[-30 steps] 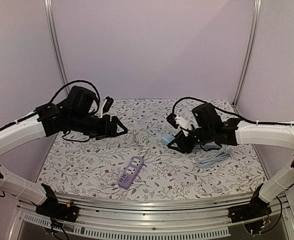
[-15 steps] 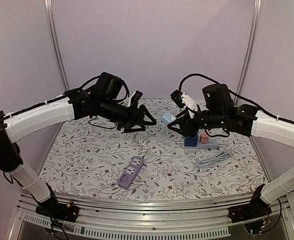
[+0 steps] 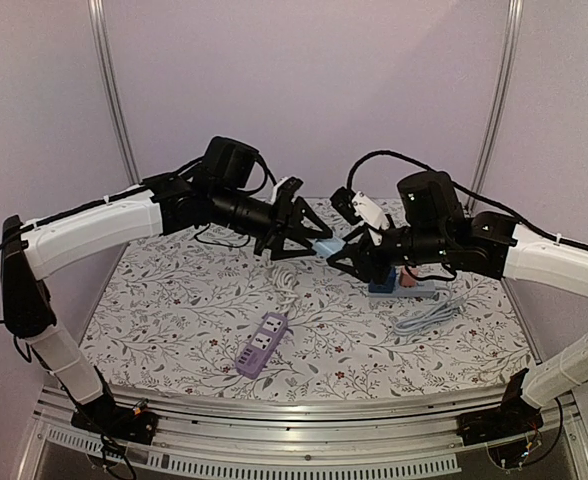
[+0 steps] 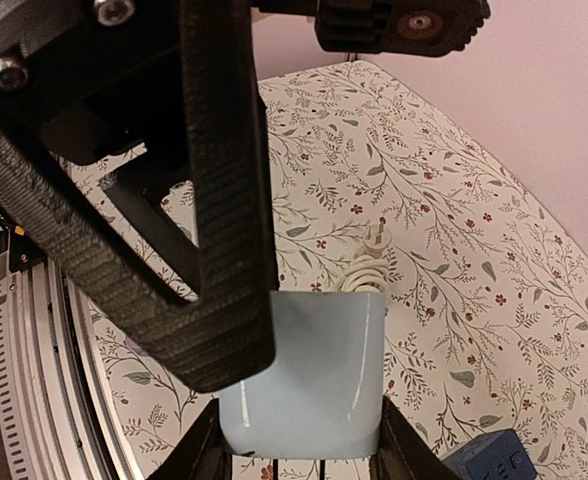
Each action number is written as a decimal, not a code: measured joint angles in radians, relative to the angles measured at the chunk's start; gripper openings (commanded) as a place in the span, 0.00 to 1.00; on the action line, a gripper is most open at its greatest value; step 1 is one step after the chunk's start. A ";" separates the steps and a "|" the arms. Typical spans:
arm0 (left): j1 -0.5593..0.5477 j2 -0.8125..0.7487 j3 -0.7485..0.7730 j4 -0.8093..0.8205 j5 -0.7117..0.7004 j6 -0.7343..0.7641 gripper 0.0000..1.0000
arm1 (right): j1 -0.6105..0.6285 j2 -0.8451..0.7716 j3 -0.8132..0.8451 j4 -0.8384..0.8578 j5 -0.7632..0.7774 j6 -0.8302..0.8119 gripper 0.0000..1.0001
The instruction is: Insert the plug
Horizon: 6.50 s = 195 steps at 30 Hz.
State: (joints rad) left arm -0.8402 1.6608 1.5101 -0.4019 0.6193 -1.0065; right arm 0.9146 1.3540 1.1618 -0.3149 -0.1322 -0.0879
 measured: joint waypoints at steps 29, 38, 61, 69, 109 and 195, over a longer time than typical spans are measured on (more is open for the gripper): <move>0.028 0.029 -0.003 0.024 0.103 -0.016 0.60 | 0.004 -0.018 0.000 0.038 -0.024 -0.034 0.00; 0.033 0.029 -0.006 0.030 0.110 -0.018 0.46 | 0.004 -0.018 0.000 0.049 -0.048 -0.050 0.00; 0.037 0.044 -0.006 0.023 0.147 -0.043 0.37 | 0.004 -0.024 -0.058 0.092 -0.061 -0.119 0.00; 0.037 0.066 -0.003 0.018 0.183 -0.041 0.38 | 0.004 -0.042 -0.088 0.096 -0.068 -0.169 0.00; 0.008 0.107 0.045 -0.002 0.210 -0.007 0.00 | 0.008 -0.096 -0.142 0.117 -0.056 -0.148 0.31; -0.039 0.343 0.174 -0.708 -0.520 0.767 0.00 | 0.010 -0.031 -0.067 -0.157 0.344 0.518 0.99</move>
State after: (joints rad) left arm -0.8787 2.0037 1.6840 -1.1099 0.0990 -0.2394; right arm 0.9245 1.3235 1.0946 -0.4717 0.2123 0.4301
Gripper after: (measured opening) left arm 0.292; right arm 0.988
